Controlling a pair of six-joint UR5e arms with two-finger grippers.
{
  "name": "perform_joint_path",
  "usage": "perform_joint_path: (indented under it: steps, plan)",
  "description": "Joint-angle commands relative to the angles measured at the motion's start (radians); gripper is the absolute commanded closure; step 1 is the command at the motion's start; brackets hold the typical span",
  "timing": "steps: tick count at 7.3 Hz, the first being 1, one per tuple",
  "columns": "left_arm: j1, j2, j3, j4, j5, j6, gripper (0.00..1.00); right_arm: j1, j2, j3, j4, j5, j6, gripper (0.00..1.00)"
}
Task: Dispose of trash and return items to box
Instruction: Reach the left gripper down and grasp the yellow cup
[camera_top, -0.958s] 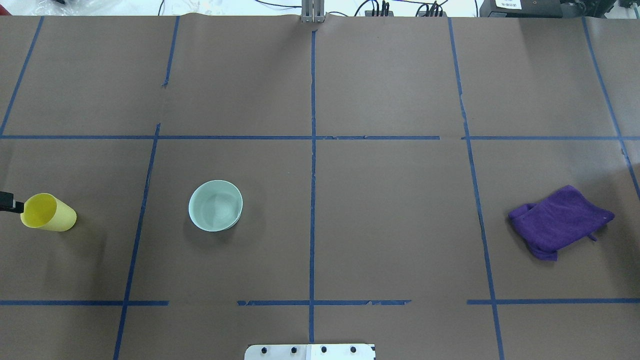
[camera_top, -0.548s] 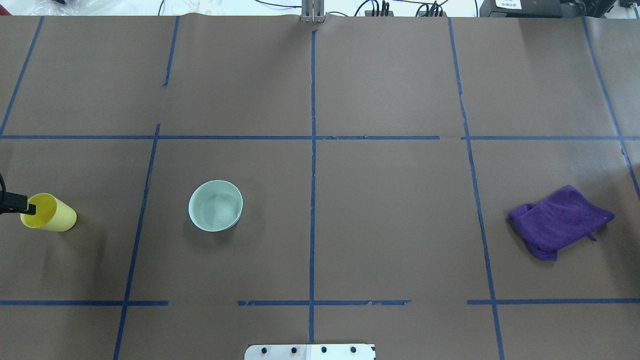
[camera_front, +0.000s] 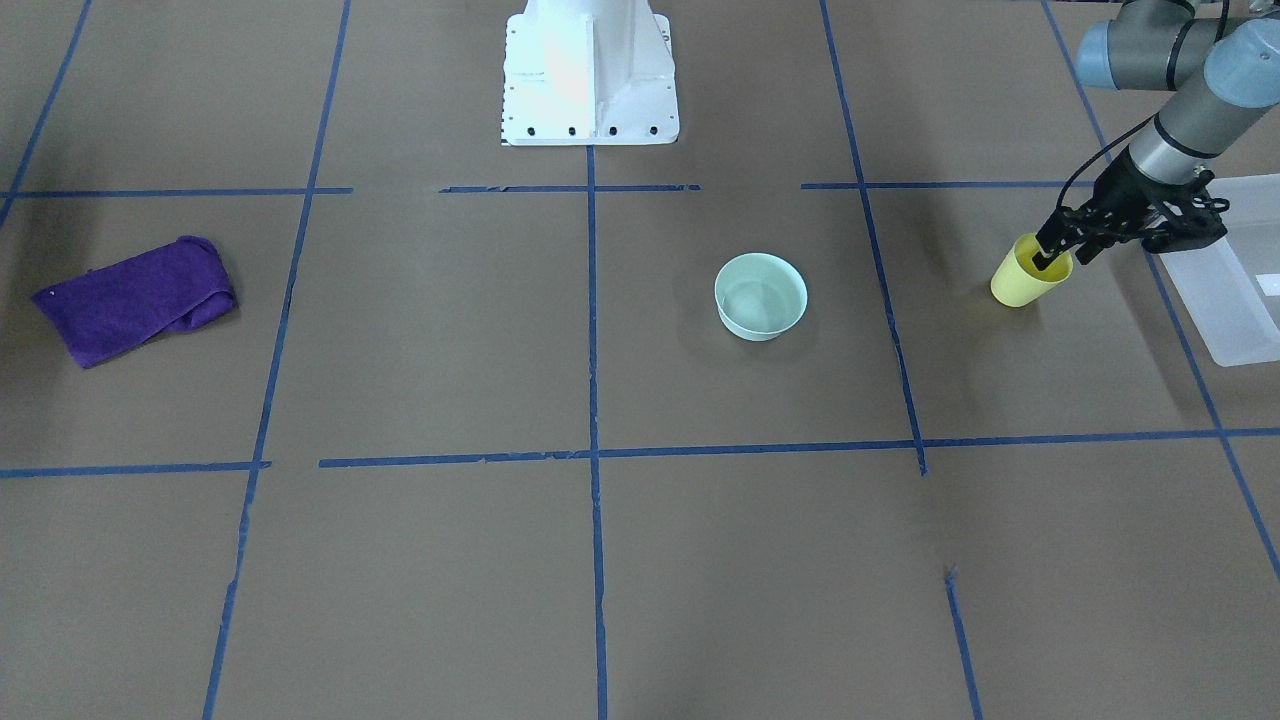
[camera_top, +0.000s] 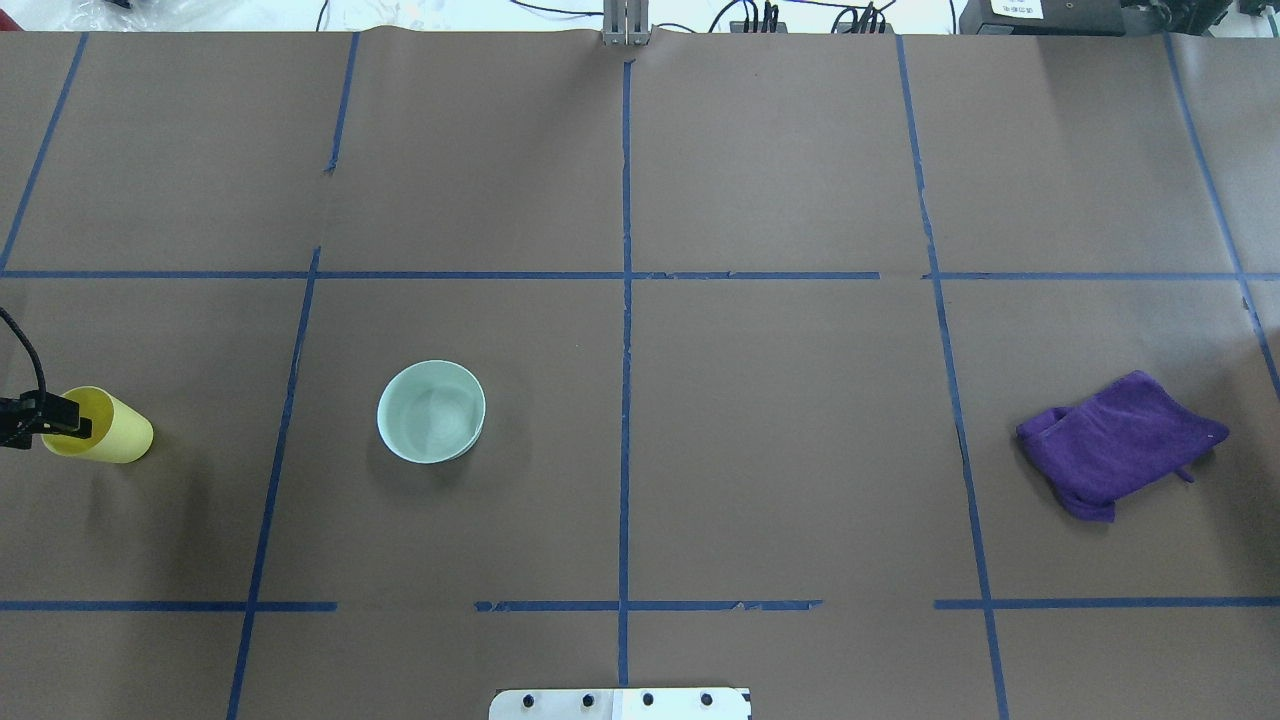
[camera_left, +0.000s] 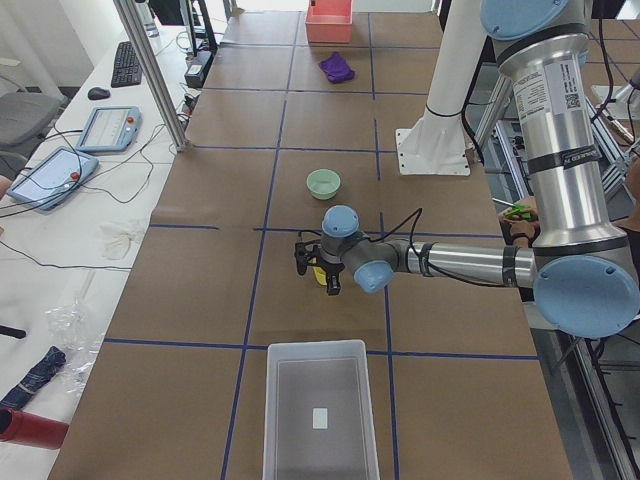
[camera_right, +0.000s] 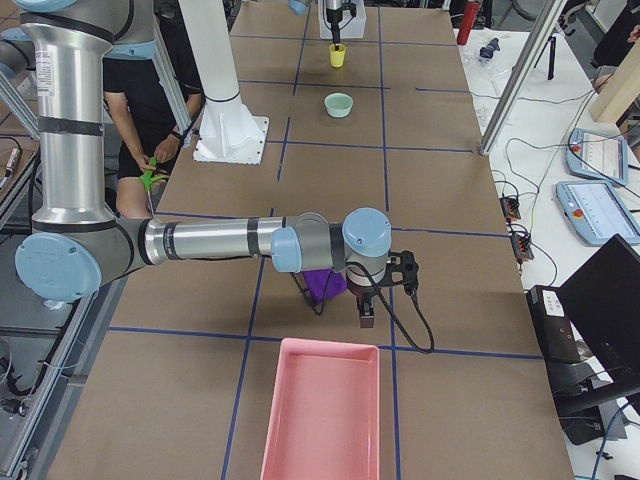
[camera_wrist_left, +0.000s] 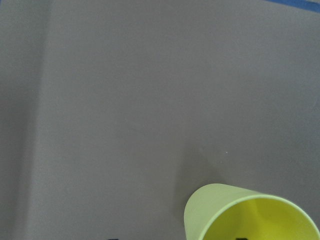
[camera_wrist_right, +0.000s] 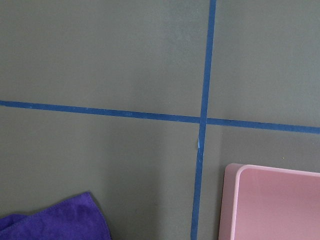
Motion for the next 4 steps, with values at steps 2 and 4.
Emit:
perform_joint_path:
  steps: [2,4]
  plan:
    - [0.015,-0.011,0.0,0.0,0.001,-0.001,1.0,-0.014,-0.007,-0.001,0.002,0.005,0.015,0.0]
    - [0.001,0.002,-0.019,0.001,-0.008,0.007,1.0,-0.039,-0.005,0.028,0.005,0.008,0.047,0.0]
